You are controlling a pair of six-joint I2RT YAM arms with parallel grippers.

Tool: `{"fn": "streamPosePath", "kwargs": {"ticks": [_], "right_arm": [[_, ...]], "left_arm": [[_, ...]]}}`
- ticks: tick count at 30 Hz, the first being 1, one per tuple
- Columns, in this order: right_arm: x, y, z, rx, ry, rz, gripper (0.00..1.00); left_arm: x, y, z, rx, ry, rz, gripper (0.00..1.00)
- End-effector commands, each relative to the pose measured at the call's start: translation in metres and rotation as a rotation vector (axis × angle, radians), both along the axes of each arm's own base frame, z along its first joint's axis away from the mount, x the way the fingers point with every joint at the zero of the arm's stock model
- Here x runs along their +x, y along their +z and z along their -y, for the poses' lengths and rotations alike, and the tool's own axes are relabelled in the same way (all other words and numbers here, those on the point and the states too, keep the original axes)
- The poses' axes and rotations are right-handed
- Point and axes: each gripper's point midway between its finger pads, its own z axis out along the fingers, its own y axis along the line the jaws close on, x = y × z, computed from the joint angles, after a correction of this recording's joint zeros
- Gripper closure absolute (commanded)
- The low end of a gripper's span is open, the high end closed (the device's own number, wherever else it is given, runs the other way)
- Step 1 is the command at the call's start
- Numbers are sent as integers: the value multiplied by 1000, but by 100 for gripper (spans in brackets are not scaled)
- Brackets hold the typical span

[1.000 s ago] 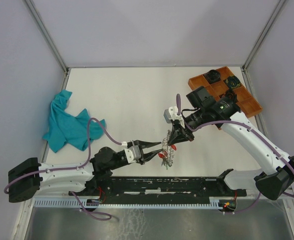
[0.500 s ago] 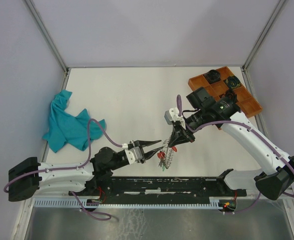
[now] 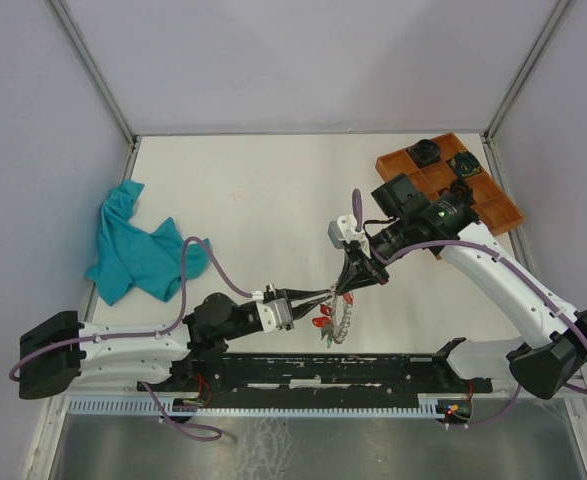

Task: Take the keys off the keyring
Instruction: Remove the key from the keyring.

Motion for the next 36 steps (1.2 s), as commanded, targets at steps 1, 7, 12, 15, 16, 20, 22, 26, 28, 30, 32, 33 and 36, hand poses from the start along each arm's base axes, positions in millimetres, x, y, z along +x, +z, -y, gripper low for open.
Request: {"fn": "streamPosePath", "kwargs": {"ticks": [1,7,12,15,16,20,22,26,28,30,32,33,36], "right_arm": [[-6,20,-5,79,34,9,99],[-11,23,-4,97,55,6,99],[-14,23,-4,107,67,1,99],[-12,20,-1,90,62,25,99],[-12,19,-1,85,58,31,99],[-9,16,-1,74,47,38,99],[-9,15,-1,70,46,37,99],[-9,16,0,72,45,47,99],[-9,16,0,71,44,47,99],[-9,16,0,70,43,49,99],[-9,16,0,71,43,50,99],[-9,15,0,69,42,46,99],[-8,16,0,69,42,48,99]], "left_arm": [[1,29,0,-54,12,62,88],[5,21,-2,-12,38,61,94],[6,9,6,50,27,45,95],[12,15,3,14,62,14,95],[12,18,2,-5,65,0,94],[15,30,-2,-62,85,-67,88],[17,34,-3,-81,94,-106,83],[22,35,-3,-96,116,-199,72],[25,34,-2,-94,134,-248,68],[29,32,-2,-100,154,-287,64],[34,30,-4,-107,188,-335,58],[37,30,-6,-111,207,-357,57],[38,36,-8,-135,218,-401,53]]}}
